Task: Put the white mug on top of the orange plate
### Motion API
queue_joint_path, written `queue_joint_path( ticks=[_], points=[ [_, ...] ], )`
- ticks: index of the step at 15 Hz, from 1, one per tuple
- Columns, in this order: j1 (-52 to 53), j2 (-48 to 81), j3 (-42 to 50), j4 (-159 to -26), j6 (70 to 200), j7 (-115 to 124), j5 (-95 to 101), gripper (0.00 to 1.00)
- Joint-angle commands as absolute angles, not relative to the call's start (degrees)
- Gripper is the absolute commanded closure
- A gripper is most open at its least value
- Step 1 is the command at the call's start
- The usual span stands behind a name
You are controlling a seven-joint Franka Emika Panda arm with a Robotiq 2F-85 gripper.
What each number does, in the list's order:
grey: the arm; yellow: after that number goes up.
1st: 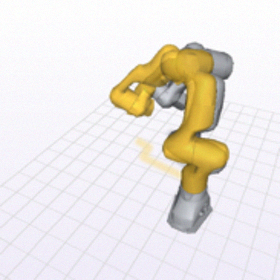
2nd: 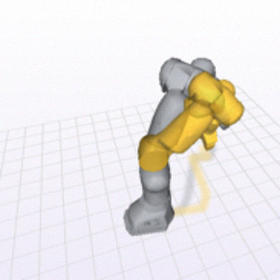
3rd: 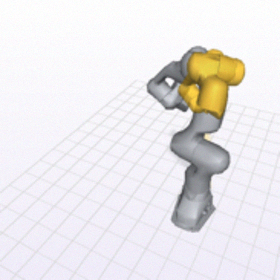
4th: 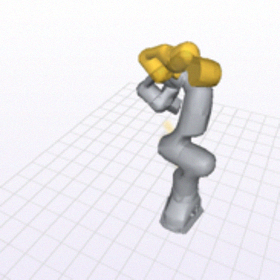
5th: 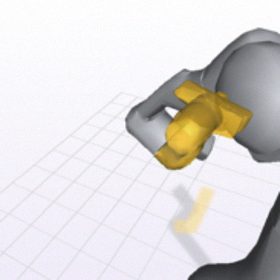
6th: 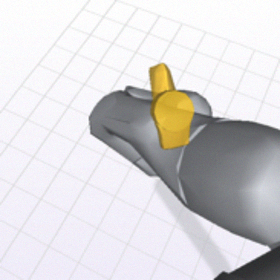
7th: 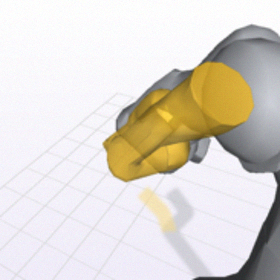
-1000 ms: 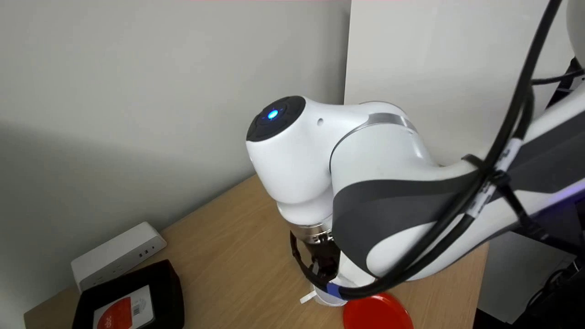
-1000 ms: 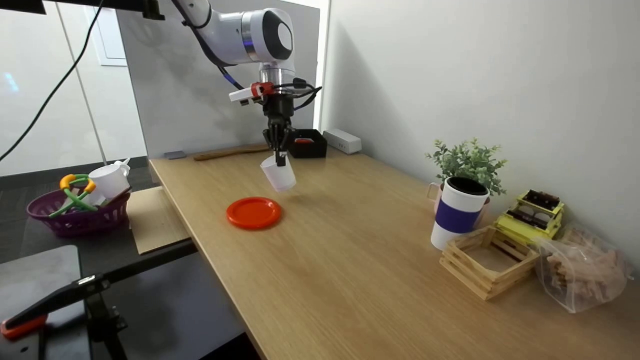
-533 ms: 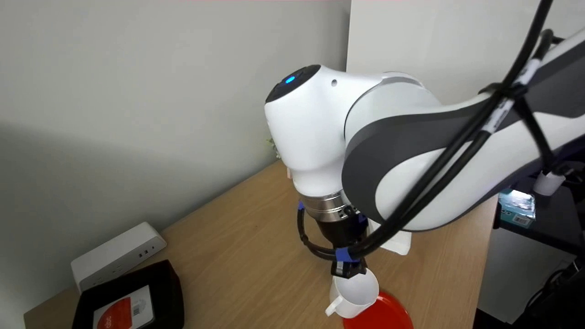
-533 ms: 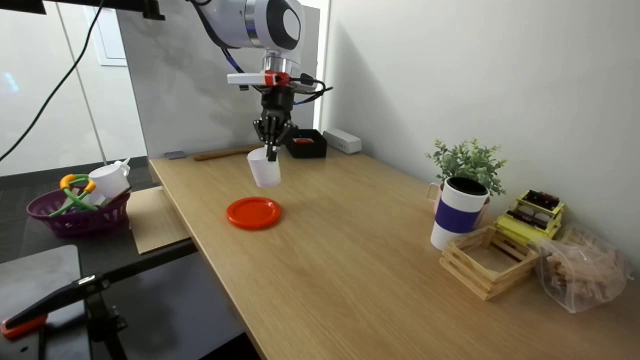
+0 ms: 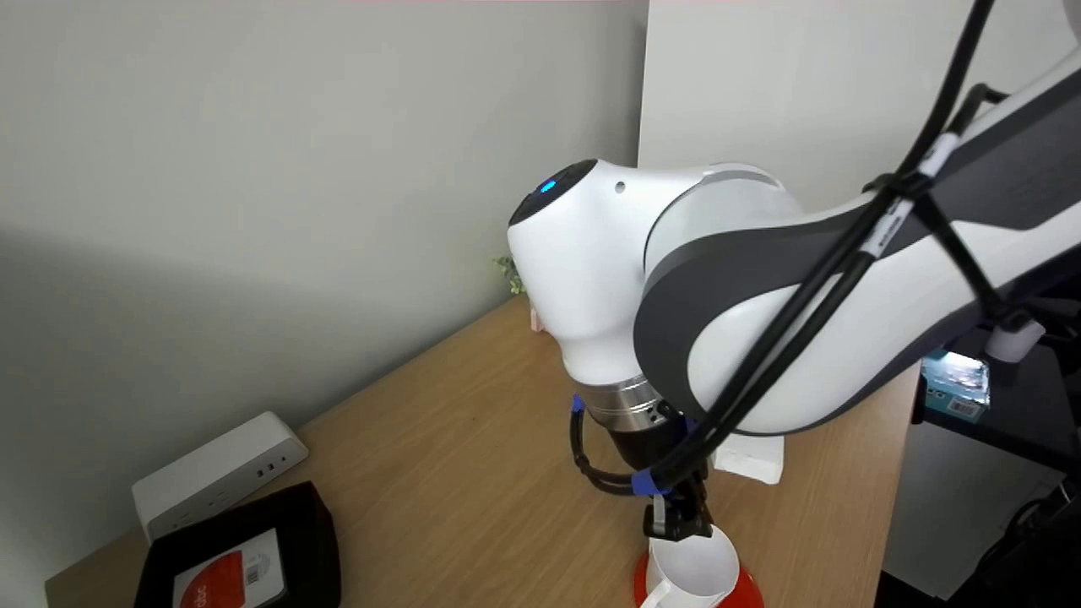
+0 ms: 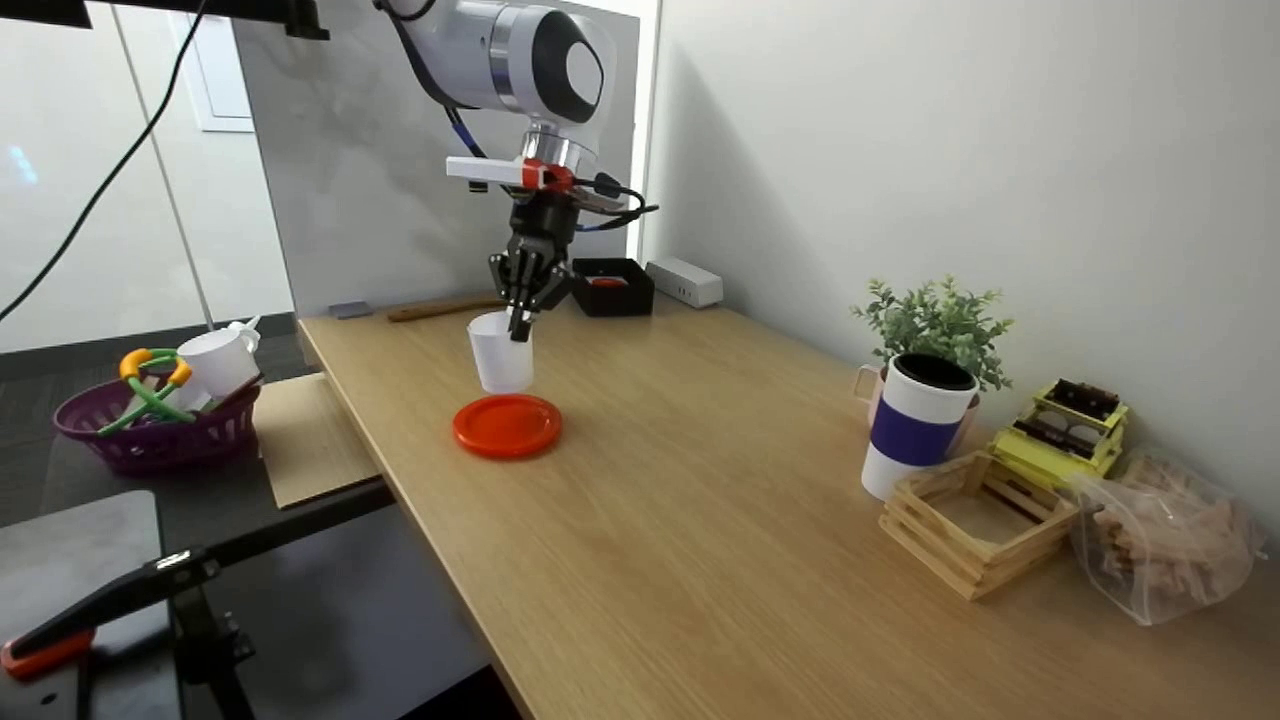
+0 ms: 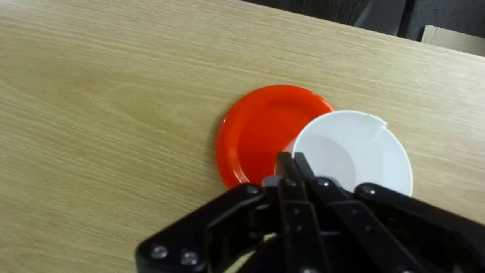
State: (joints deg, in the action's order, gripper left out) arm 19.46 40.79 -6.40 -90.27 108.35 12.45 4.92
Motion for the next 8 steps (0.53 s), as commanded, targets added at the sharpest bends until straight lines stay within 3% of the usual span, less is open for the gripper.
queue_joint_path(
  ticks=[1, 8],
  points=[
    [19.39, 40.95, -6.57, -89.94, 108.14, 12.55, 5.01, 0.99],
    [18.76, 41.2, -6.58, -91.05, 108.42, 13.66, 3.79, 1.0]
  ],
)
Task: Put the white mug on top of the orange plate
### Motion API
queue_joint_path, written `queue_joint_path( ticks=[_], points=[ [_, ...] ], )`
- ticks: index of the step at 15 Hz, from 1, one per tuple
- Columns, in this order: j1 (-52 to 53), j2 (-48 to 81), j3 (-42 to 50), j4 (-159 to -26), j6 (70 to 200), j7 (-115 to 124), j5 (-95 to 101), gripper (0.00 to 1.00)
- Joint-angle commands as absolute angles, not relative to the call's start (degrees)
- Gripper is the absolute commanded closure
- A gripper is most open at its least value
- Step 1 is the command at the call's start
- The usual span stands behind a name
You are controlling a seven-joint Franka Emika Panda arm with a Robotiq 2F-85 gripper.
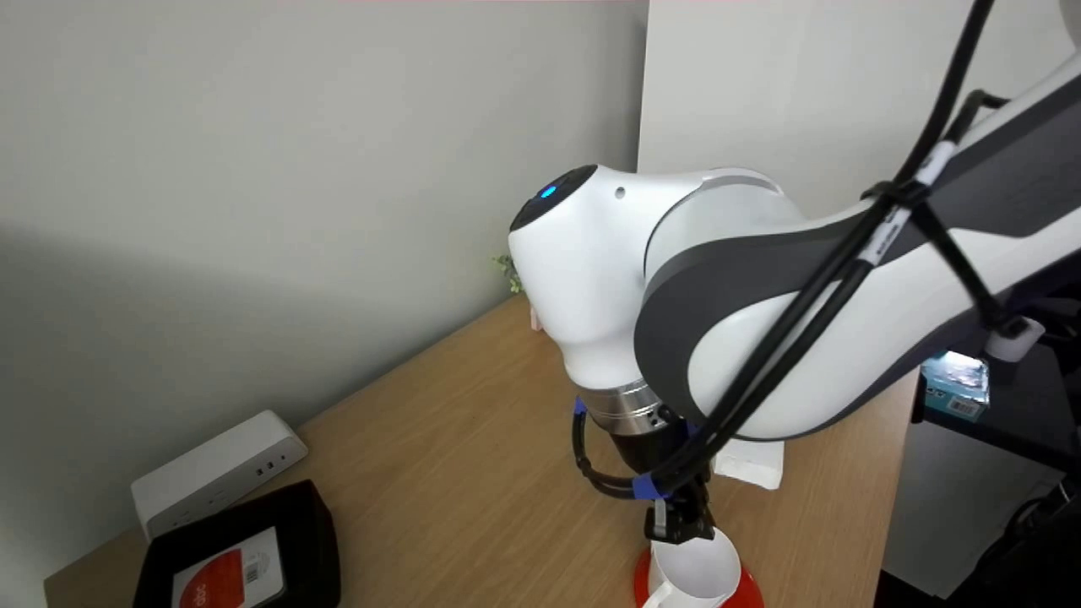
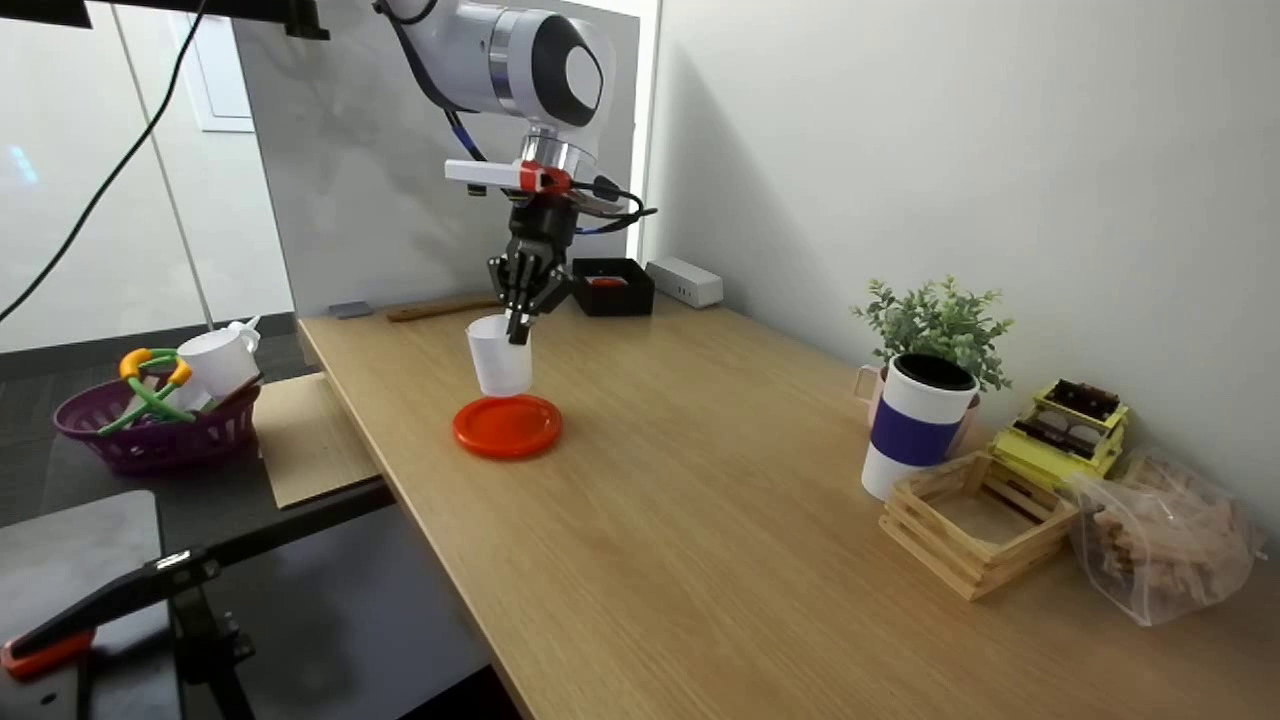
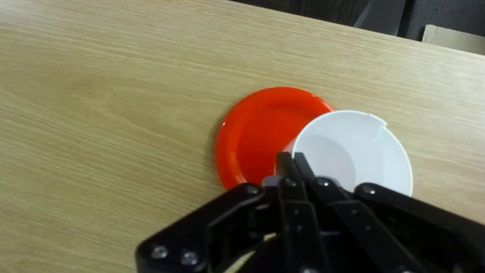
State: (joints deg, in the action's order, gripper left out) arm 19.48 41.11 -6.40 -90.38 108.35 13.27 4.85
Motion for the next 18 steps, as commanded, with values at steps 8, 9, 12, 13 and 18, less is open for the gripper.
queue_joint_path(
  ticks=[8, 9, 12, 13, 18],
  points=[
    [16.3, 42.02, -6.77, -92.98, 109.2, 13.09, 0.38, 1.0],
    [15.87, 42.31, -6.78, -93.12, 109.3, 12.81, -0.14, 1.0],
    [14.87, 42.52, -6.79, -93.95, 109.68, 12.38, -1.48, 1.0],
    [14.67, 42.46, -6.78, -94.21, 109.8, 12.39, -1.81, 1.0],
    [14.45, 42.42, -6.76, -94.49, 109.71, 12.54, -2.38, 0.63]
  ],
)
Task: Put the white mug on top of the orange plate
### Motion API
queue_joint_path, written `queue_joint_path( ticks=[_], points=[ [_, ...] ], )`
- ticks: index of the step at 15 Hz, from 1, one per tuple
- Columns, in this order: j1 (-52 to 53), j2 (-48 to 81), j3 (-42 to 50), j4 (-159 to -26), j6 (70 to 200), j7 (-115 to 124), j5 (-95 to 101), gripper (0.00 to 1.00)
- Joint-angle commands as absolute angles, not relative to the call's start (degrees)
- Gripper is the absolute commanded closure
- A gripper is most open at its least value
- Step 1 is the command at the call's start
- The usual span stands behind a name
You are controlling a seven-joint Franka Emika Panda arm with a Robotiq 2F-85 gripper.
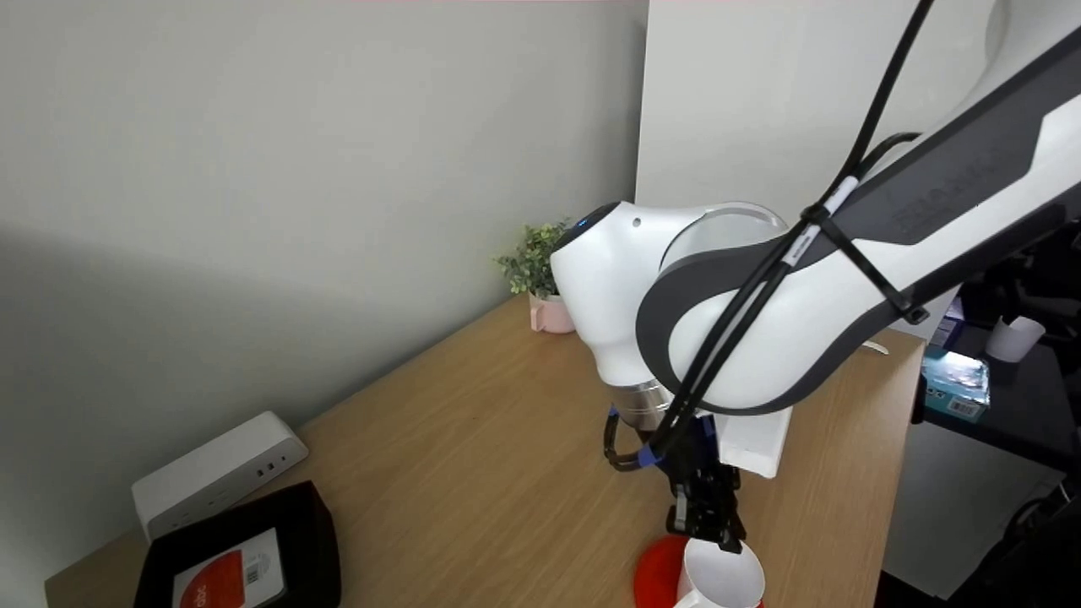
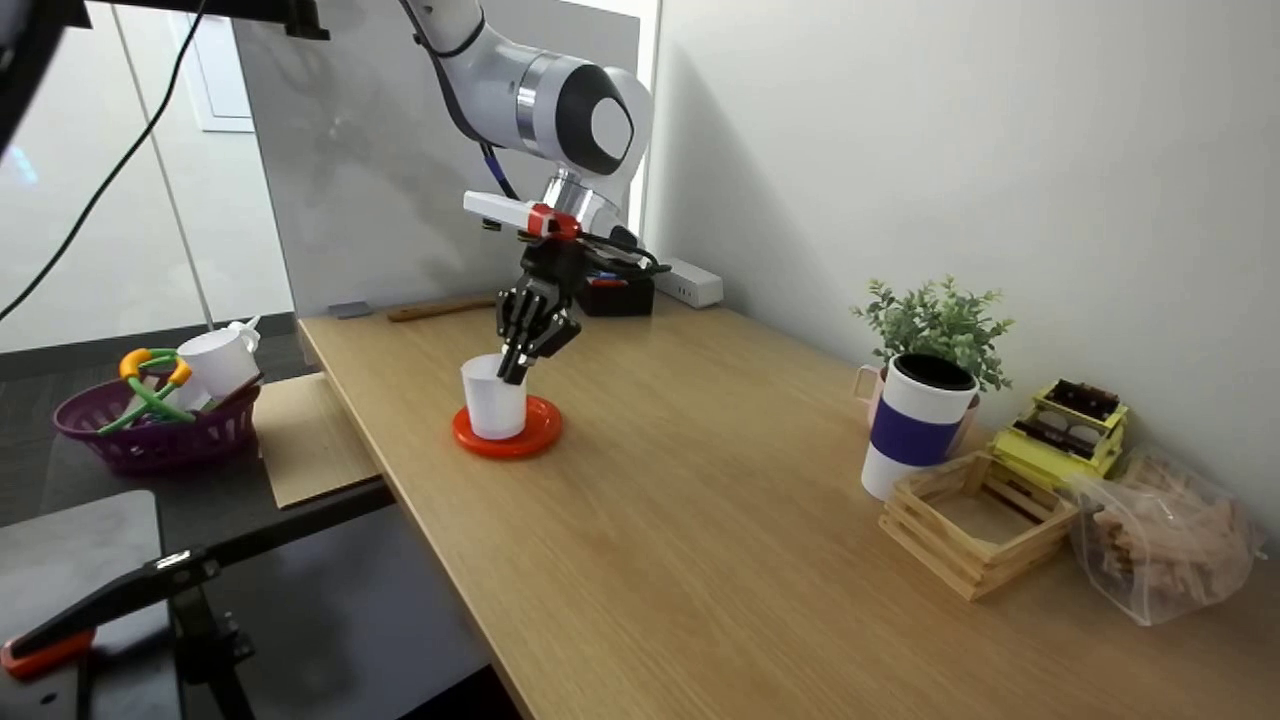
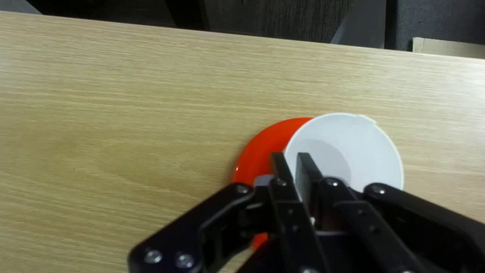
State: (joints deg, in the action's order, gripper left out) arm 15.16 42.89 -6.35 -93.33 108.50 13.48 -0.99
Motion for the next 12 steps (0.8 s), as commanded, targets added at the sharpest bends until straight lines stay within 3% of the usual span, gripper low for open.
queue_joint_path(
  ticks=[1, 9, 12],
  points=[
    [14.63, 42.12, -6.78, -94.91, 110.1, 12.8, -2.38, 0.55],
    [17.92, 36.27, -6.54, -101.42, 115.51, 17.29, -0.67, 0.02],
    [19.34, 31.61, -6.34, -105.97, 118.72, 21.18, -0.51, 0.0]
  ],
)
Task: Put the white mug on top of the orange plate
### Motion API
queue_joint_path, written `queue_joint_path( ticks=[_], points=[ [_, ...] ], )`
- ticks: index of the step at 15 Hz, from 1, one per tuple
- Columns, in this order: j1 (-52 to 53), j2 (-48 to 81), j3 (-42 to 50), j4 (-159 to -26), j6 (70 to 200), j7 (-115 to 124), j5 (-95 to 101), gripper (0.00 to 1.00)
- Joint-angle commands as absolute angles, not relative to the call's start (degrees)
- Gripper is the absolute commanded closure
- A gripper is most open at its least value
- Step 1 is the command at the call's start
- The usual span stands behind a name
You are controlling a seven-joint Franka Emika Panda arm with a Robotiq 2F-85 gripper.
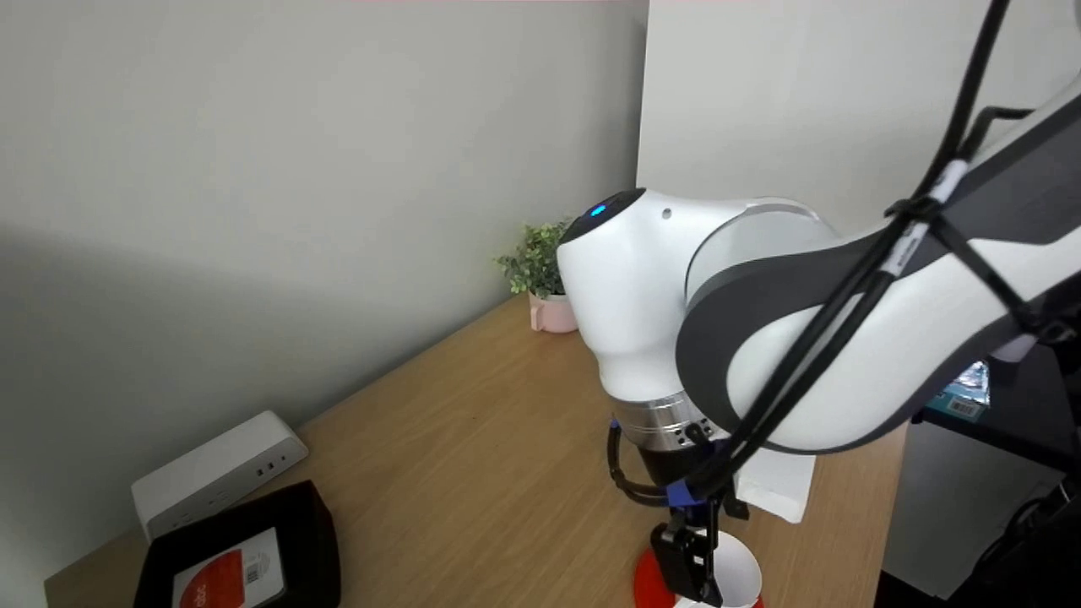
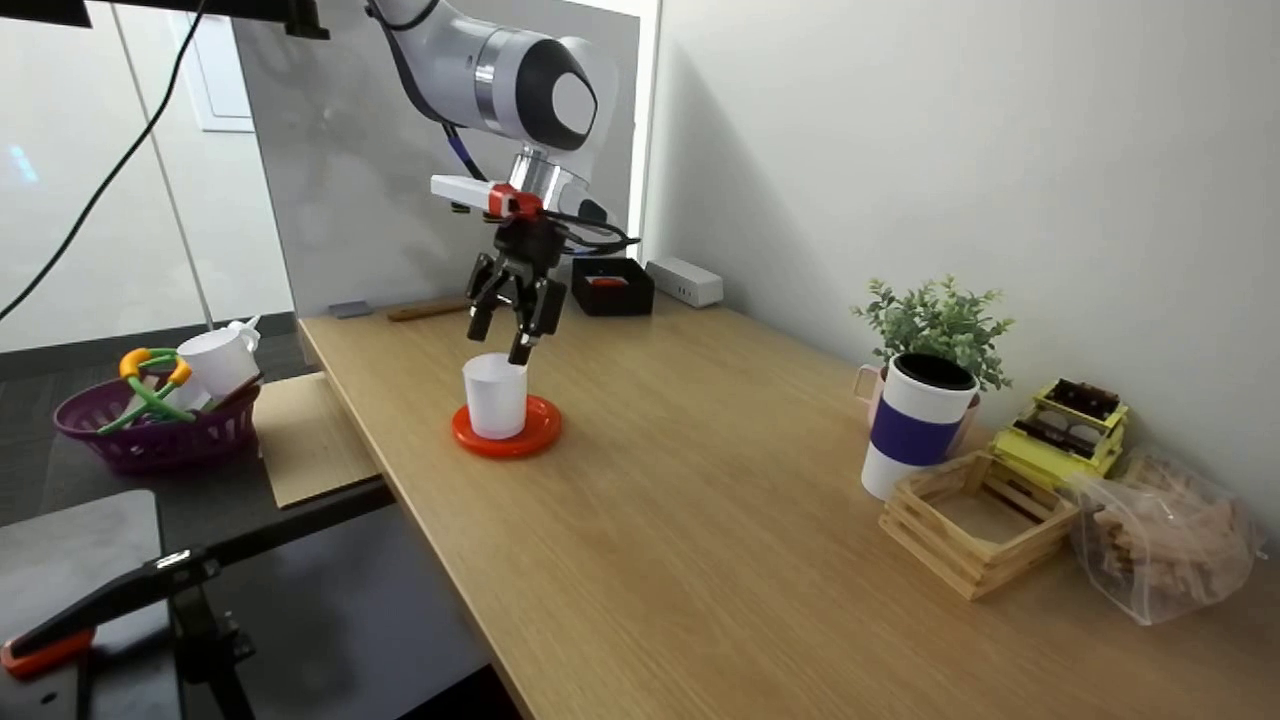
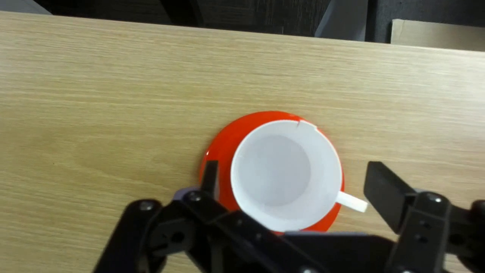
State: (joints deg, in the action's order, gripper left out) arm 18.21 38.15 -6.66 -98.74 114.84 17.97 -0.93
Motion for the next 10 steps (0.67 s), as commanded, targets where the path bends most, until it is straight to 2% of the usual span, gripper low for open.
queue_joint_path(
  ticks=[1, 9, 10],
  points=[
    [19.79, 29.7, -6.19, -107.76, 119.93, 22.98, -0.44, 0.0],
    [20.56, 16.44, -7.07, -119.56, 124.95, 32.55, 0.04, 0.0],
    [20.11, 20.65, -7.28, -114.47, 122.18, 31.23, 0.07, 0.0]
  ],
)
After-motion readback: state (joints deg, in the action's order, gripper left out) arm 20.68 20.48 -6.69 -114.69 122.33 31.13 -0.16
